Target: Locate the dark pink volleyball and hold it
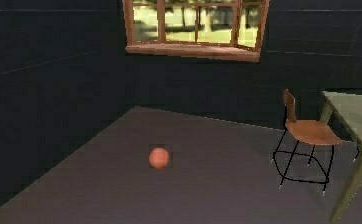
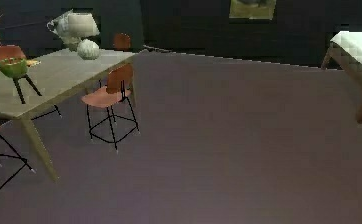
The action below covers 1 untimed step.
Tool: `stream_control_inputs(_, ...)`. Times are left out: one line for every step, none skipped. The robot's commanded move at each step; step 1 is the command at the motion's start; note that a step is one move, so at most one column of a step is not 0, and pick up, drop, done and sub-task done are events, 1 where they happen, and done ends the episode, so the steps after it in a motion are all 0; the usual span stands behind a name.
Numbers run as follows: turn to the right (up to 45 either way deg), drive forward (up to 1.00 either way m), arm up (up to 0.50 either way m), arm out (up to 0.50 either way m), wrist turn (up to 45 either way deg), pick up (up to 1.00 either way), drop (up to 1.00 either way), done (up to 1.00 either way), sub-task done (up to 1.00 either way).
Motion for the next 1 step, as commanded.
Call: stream_control_inputs(0.0, 0.80, 0.00, 0.00, 0.0, 0.00, 0.00, 0.00, 0.00)
